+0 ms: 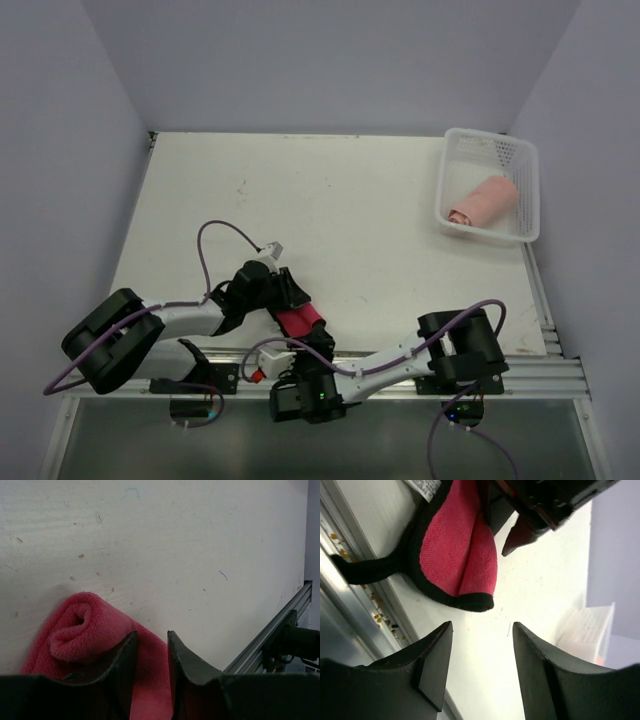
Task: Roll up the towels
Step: Roll the towel
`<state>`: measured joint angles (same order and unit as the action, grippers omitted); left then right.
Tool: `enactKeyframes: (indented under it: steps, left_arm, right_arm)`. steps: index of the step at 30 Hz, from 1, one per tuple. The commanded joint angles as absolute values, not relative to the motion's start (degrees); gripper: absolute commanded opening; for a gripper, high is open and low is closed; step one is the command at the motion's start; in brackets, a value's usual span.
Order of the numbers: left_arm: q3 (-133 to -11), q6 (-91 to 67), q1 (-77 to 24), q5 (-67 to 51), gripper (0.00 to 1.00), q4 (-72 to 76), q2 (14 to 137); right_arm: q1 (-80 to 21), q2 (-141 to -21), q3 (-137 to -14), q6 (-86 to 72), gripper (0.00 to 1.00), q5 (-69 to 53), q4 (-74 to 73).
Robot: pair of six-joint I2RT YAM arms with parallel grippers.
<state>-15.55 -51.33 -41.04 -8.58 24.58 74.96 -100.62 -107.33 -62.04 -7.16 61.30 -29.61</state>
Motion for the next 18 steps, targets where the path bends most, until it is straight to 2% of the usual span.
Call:
enactKeyframes:
  steps: [1,7,11,18]
  left_arm:
    - [-14.42,-47.99,-40.96,-3.43,0.35,21.53,76.64]
    - [-14.15,-47.81,-40.96,-3.34,0.35,21.62,76.64]
    - [-13.97,-47.99,-40.96,-3.43,0.35,21.97,76.38]
    - [-13.80,-47.90,-40.96,-3.78,0.35,21.88,76.11]
  right_arm:
    - [-101.51,-99.33,-59.16,-12.56,0.55,58.89,-25.67]
    - [-101.25,-84.13,-48.19,-18.89,0.59,55.20,-18.90]
    - [-97.92,-75.25,-42.65,-23.10,0.59,46.63,-11.71]
    - [-76.51,-65.66,-32.52,-36.10,0.55,19.12,2.28]
